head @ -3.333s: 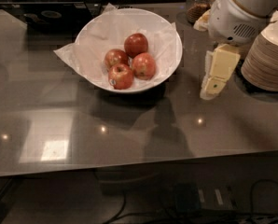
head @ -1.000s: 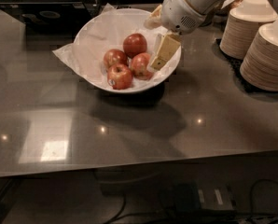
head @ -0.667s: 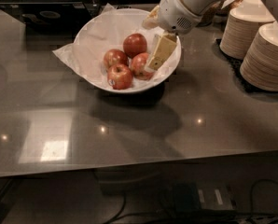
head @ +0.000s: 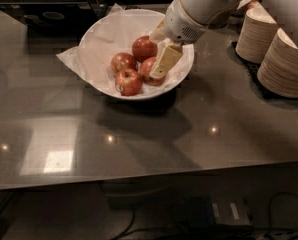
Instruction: Pick apple from white bowl
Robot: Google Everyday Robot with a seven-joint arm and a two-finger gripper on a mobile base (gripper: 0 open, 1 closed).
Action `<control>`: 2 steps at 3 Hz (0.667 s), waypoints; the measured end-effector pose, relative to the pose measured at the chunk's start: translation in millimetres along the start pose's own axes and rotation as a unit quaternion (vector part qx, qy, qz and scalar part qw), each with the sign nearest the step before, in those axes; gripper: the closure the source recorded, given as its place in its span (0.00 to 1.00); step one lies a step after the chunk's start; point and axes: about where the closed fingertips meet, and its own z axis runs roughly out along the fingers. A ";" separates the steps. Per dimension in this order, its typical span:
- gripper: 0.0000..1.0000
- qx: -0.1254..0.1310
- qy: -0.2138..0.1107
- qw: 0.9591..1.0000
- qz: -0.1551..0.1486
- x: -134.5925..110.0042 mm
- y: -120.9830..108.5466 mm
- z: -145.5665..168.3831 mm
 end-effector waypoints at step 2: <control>0.34 0.003 0.004 1.000 0.027 11.1 -1.5 20.5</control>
Offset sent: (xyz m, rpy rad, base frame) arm 0.0131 -0.0039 -0.0317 0.0127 0.0313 -0.0899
